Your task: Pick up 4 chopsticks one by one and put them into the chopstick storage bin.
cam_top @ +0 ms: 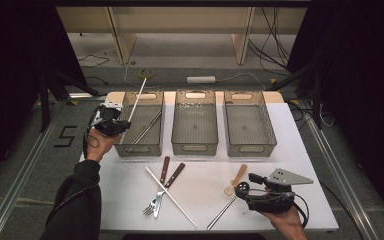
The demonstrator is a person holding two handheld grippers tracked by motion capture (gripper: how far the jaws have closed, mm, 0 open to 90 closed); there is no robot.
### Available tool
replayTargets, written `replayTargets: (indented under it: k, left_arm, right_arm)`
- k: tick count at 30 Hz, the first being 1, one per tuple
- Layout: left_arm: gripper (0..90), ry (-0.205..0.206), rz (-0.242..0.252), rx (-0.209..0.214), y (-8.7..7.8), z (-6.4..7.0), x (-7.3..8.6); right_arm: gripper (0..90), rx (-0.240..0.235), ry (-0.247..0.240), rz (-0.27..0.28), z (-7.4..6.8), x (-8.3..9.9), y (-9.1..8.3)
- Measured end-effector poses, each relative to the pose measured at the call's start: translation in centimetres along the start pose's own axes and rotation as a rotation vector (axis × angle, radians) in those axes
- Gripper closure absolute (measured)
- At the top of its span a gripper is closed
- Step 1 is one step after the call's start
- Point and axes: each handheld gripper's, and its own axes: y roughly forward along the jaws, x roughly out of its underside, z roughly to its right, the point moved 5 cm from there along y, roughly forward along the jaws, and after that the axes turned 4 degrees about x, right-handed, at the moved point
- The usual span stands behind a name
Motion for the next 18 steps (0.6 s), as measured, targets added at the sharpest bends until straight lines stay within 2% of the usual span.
replayTargets:
  k: [6, 18]
  left_arm:
    - [83.6, 0.001, -0.036, -0.004, 0.44, -0.11, 0.49]
    - [82.8, -0.020, -0.059, -0.006, 1.00, -0.29, 0.90]
  right_arm:
    - [27.6, 0.001, 0.000, 0.000, 0.01, 0.01, 0.00]
    - [27.6, 0.000, 0.001, -0.002, 0.02, 0.03, 0.03]
